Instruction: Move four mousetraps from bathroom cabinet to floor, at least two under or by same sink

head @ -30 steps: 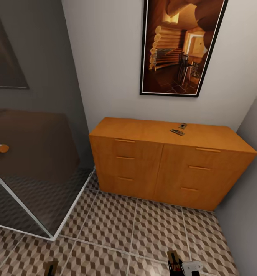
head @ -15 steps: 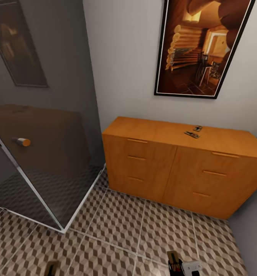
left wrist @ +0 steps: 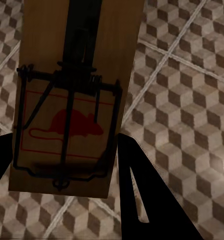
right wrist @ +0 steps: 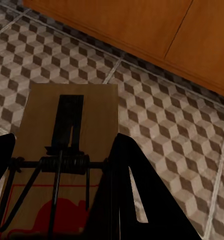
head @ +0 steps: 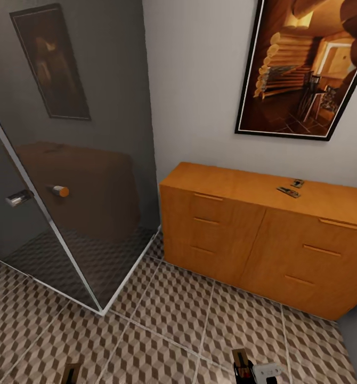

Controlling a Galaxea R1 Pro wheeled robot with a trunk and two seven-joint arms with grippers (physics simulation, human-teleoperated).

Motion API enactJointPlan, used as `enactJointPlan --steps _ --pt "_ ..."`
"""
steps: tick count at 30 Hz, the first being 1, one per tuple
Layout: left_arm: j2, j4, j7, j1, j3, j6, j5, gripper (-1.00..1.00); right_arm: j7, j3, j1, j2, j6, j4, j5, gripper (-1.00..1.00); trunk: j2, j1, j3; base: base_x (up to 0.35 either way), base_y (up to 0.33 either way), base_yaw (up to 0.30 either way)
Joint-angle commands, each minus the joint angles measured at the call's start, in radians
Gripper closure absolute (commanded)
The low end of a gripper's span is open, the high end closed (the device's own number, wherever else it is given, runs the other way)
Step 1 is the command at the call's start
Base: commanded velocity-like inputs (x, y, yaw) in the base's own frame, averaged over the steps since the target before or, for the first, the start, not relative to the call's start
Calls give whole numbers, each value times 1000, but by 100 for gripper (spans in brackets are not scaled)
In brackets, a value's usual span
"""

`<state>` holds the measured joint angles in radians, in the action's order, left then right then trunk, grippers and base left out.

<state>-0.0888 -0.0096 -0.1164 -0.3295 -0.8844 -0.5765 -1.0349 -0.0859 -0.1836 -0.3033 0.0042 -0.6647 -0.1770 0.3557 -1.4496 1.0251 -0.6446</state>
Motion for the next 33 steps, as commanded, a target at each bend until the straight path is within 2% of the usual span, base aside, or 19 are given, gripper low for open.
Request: enactJointPlan --steps 1,33 --pt "0 -1 -14 0 -8 0 4 100 -5 -4 0 0 -3 1 8 100 0 0 -1 0 0 205" --pt "0 -2 -14 0 -8 0 4 100 -5 -2 0 0 -1 1 9 100 0 0 -1 0 0 205"
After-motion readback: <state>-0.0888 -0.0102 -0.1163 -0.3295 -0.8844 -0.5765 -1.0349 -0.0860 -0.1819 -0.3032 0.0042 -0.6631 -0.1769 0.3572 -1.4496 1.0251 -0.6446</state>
